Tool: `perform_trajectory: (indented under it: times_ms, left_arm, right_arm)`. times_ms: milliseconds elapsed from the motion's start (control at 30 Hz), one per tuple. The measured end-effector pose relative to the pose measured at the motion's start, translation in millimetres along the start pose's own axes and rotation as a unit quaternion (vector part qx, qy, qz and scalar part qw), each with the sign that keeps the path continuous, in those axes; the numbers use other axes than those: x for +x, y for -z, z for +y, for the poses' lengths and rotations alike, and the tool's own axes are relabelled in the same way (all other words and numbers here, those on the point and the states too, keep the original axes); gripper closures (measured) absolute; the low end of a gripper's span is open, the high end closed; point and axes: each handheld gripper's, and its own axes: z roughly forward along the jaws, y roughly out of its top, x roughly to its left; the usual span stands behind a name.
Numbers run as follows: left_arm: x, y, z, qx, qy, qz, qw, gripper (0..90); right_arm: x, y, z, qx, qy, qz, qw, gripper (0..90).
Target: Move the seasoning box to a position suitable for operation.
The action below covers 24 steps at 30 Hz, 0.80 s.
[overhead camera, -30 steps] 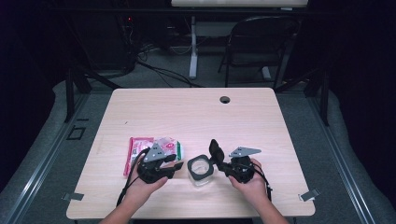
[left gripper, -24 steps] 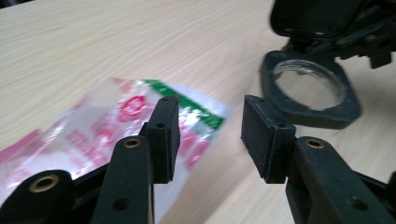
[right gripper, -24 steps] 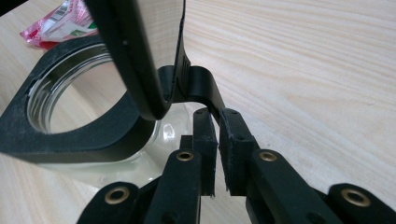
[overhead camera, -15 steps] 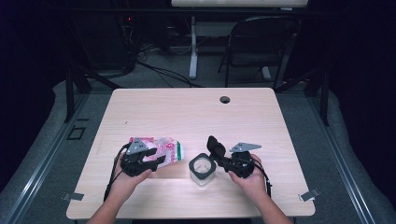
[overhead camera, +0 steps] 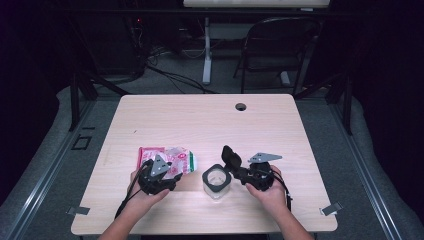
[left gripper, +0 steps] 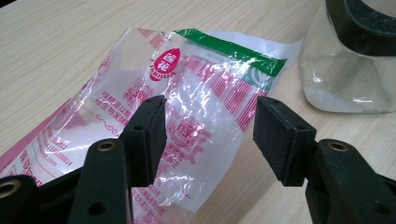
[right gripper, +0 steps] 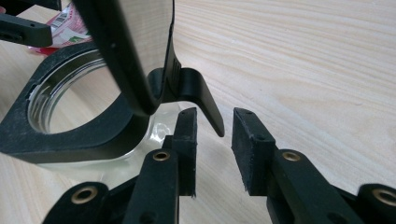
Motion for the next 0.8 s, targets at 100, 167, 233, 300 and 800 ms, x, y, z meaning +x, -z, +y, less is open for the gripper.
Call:
perform_trajectory:
  times_ms: [100,167,233,300,800]
  left_arm:
    - [-3.5,-5.7,-0.5,0.01,0.002,0.003,0.9999,28.8]
    - [-6.0,-10.2,-1.7,0.018,0.004,0.005,0.9998,26.9]
    - [-9.3,-15.1,-3.4,0.024,-0.004,0.011,0.9996,24.6]
    - [-13.3,-18.7,-4.3,0.032,-0.021,0.024,0.999,24.6]
    - [-12.2,-37.5,-11.2,0.047,-0.052,0.076,0.9947,24.1]
  right_arm:
    - [-0.7,2.9,-1.6,-0.005,-0.006,0.006,0.9999,70.5]
    - [-1.1,3.5,-1.6,-0.004,-0.006,0.004,1.0,70.5]
    - [-1.5,3.6,-1.8,-0.004,-0.008,0.01,0.9999,69.9]
    - [-0.4,2.8,-2.7,-0.005,-0.009,0.011,0.9999,69.7]
    - [7.6,9.7,-8.6,-0.007,0.009,-0.004,0.9999,66.5]
